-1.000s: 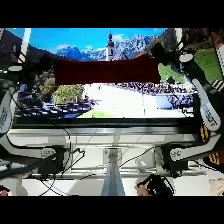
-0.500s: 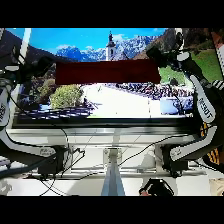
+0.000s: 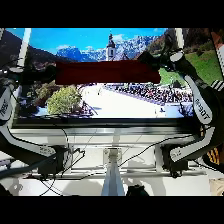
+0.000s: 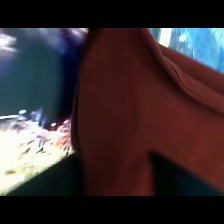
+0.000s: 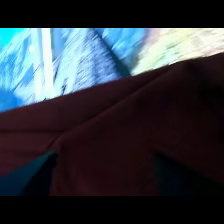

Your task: Fold the clothes and pants, and hang the long-sleeved shirts on hangers.

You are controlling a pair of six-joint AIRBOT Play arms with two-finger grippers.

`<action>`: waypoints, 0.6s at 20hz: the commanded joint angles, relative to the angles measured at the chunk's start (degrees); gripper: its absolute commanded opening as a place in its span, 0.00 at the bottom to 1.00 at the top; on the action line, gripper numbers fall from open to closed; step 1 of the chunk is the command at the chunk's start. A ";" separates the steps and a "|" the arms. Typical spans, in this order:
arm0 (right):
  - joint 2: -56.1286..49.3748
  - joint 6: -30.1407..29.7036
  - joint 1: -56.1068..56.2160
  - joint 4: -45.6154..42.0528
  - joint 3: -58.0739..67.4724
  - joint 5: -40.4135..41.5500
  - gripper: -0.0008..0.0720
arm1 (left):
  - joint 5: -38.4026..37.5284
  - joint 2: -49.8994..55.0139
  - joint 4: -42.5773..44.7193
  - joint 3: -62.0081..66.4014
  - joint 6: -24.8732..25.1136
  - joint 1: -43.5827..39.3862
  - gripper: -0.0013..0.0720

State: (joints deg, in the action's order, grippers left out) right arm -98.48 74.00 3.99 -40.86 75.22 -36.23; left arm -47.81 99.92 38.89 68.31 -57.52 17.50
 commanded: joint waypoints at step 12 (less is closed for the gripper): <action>-0.31 6.14 19.82 -12.90 10.62 -4.33 0.03 | -18.60 -20.06 9.99 2.54 1.36 -5.33 0.03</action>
State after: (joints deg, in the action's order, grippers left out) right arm -98.54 76.03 19.40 -50.09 83.81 -40.60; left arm -55.18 88.09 45.69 70.74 -56.34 11.68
